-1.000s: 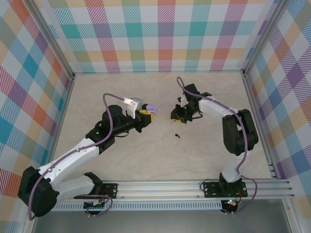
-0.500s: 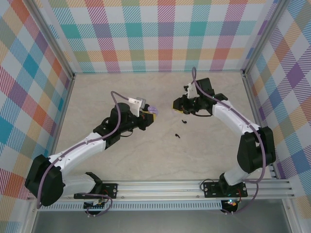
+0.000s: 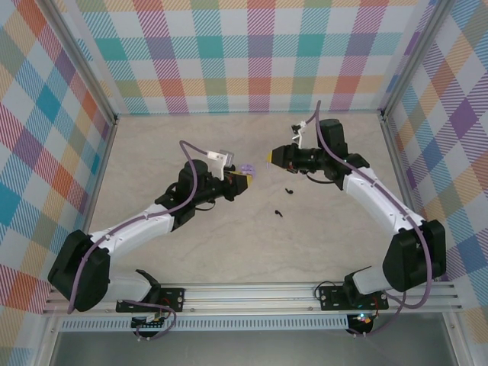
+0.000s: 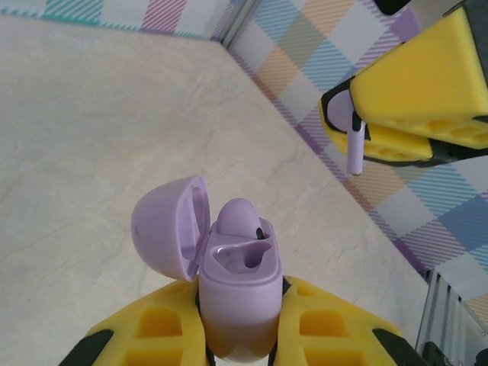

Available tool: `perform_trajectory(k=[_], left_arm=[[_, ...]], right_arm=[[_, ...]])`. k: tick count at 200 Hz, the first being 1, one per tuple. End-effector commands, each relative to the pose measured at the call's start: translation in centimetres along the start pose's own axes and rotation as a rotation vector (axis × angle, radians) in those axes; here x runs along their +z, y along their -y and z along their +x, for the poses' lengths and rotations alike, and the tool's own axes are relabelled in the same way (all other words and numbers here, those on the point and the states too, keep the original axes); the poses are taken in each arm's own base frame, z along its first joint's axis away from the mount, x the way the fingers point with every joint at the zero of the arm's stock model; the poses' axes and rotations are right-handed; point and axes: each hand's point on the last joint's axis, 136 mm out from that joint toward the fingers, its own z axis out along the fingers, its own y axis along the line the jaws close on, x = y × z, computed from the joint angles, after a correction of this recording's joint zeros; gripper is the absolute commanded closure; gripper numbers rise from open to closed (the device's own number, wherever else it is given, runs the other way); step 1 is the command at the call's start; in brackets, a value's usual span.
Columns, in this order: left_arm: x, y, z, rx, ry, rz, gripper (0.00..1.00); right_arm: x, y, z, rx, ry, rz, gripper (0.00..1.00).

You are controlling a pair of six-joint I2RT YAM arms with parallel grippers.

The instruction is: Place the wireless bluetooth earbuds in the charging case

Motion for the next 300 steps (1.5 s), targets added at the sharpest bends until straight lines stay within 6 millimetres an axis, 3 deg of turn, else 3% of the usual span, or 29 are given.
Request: perform_trajectory(k=[1, 120, 300], left_arm=[[0.2, 0.9, -1.1, 0.045, 0.059, 0.067, 0.88], [0.8, 4.7, -1.4, 0.13, 0.086, 0.256, 0.88], [0.9, 5.7, -1.6, 0.126, 0.069, 0.281, 0.87]], right_arm=[[-0.8, -2.3, -0.6, -0.064, 0.034, -0.077, 0.75], [-0.8, -4.8, -0.3, -0.152, 0.039, -0.127, 0.74], [1.0, -4.6, 0.8, -0.175, -0.016, -0.107, 0.73]])
